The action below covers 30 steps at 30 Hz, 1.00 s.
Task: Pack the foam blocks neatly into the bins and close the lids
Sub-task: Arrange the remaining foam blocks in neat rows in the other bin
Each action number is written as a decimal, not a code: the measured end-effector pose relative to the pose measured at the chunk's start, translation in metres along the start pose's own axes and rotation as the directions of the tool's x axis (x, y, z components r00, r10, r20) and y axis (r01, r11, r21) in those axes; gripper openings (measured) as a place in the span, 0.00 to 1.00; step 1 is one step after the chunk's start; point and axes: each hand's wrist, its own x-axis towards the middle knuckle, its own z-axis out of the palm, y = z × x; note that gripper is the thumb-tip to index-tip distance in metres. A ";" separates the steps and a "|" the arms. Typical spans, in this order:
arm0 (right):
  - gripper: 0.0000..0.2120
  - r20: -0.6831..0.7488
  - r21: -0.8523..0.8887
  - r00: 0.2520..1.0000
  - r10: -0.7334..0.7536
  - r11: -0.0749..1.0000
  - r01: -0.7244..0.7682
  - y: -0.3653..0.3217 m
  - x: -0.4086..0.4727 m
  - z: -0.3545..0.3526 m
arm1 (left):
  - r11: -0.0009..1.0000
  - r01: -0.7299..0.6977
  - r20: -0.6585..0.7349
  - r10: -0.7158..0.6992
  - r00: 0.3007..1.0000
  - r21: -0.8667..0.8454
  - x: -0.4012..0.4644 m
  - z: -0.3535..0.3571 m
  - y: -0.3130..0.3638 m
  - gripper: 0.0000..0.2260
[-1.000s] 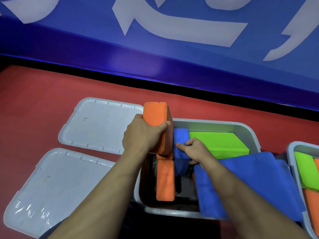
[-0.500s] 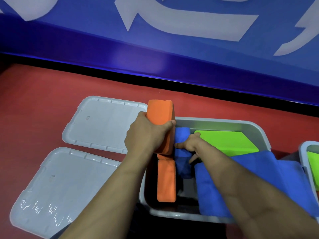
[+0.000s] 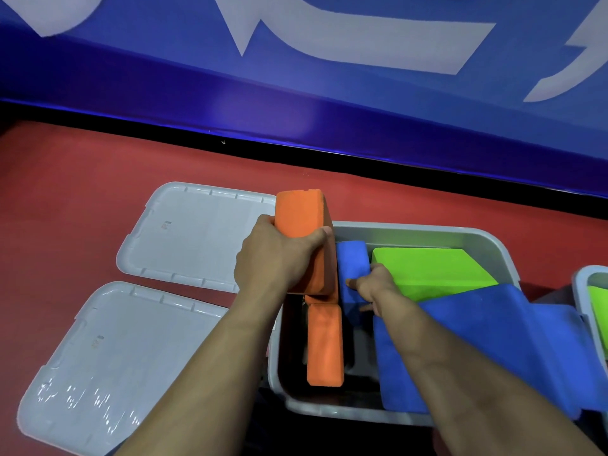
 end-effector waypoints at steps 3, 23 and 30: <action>0.27 -0.054 0.001 0.997 -0.053 0.999 0.053 0.006 0.007 0.004 | 1.000 -0.002 0.000 0.002 1.000 0.002 0.000 0.001 0.000 0.37; 0.12 0.073 -0.890 0.869 -0.489 0.362 0.278 0.025 -0.006 -0.025 | 0.998 -0.051 0.013 0.050 0.999 0.036 -0.002 0.012 0.005 0.35; 0.13 0.275 -0.937 0.737 -0.618 0.001 0.350 0.030 -0.009 -0.025 | 0.996 -0.062 0.017 0.061 0.998 0.058 -0.006 0.014 0.009 0.31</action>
